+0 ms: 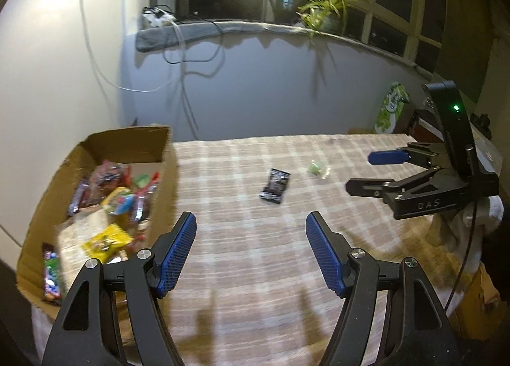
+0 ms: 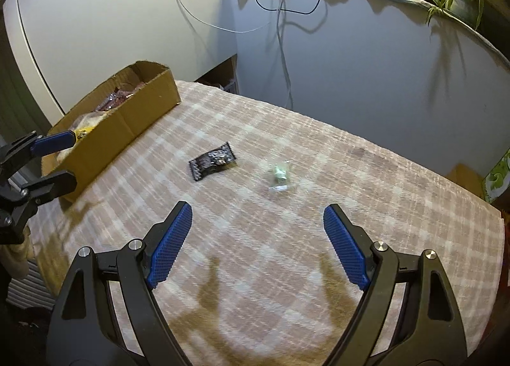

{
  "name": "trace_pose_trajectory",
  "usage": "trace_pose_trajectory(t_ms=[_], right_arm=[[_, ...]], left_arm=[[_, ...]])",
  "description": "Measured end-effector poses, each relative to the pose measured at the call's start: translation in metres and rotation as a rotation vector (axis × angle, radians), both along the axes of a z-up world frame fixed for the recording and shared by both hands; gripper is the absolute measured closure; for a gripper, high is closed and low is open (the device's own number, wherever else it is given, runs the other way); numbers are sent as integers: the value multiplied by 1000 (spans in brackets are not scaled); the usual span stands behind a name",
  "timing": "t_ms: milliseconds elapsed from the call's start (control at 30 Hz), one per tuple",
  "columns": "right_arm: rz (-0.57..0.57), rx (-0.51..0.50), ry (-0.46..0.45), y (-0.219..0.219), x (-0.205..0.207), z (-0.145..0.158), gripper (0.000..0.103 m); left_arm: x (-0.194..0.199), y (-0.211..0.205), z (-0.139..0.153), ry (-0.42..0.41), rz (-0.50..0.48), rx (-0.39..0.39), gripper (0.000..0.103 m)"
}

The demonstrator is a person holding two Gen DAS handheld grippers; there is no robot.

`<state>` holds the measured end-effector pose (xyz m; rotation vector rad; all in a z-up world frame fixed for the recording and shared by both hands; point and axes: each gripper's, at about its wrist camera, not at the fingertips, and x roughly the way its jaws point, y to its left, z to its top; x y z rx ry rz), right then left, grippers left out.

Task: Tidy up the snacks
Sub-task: 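Move both tools back to the black candy and green candy, then grasp the black candy with the left gripper while the right grasps the green candy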

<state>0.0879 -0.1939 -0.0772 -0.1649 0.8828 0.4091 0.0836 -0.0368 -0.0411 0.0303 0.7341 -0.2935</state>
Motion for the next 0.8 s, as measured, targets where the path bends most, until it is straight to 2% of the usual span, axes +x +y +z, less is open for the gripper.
trace_pose_trajectory(t_ms=[233,300,367,533,600,800], right_arm=[[16,-3,5,-6,15,-10,16],[23,-8,8,-6,20,-13,25],[30,-7,21,-5,26,-16,29],[46,-17,35,-1,38,-25,31],[51,-14,47,1,44,-28,40],[53,-11,68,7,57,-38,42]], left_arm=[[24,-29,-11,43,-42,-3,46],[34,-33,-16,58,-41,-9,49],[43,-36,-22,74,-36,-16,54],[67,-43,-41,124,-32,-19,61],[77,-45,-49,143,-29,-14,63],[93,-49,-59,155,-41,7,63]])
